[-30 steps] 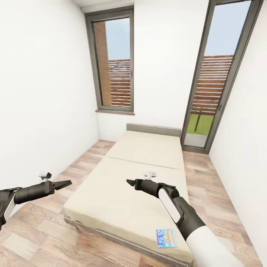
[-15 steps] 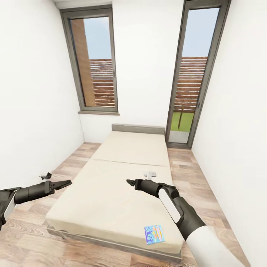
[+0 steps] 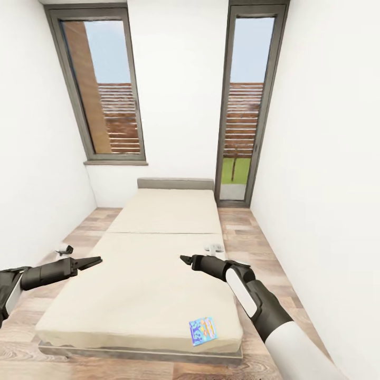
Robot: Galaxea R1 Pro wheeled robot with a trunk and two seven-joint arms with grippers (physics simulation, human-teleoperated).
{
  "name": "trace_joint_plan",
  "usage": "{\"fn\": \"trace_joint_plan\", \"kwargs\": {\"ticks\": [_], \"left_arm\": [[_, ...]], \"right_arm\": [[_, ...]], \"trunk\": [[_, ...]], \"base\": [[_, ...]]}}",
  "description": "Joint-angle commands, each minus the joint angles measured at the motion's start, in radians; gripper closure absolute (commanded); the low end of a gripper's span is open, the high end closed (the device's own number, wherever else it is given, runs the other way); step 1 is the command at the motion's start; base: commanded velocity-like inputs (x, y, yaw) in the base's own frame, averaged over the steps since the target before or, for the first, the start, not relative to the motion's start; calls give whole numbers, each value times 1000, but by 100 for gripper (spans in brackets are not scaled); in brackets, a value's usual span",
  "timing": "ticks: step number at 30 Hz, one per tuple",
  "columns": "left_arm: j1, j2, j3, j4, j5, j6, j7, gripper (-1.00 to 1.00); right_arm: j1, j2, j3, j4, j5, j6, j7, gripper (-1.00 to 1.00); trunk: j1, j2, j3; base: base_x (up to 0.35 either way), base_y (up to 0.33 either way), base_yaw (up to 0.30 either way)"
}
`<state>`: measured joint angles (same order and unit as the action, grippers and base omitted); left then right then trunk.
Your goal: Put all the toys in the child's room - the three board games (two on the bed and one on the table), the two jigsaw puzzles on the table, and the tennis ball on the table - inside the toy box on the table in the child's room.
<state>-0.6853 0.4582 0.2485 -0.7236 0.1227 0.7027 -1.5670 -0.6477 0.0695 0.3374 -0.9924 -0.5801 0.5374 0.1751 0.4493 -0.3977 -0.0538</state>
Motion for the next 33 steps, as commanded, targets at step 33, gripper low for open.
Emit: {"fn": "trace_joint_plan", "kwargs": {"ticks": [33], "left_arm": [[0,0,0,0,0,11,-4,-100]], "right_arm": [[-1,11,1,4,3,5,-2,-100]], "trunk": [[1,-2,-2]], "base": [[0,95,-146]]}}
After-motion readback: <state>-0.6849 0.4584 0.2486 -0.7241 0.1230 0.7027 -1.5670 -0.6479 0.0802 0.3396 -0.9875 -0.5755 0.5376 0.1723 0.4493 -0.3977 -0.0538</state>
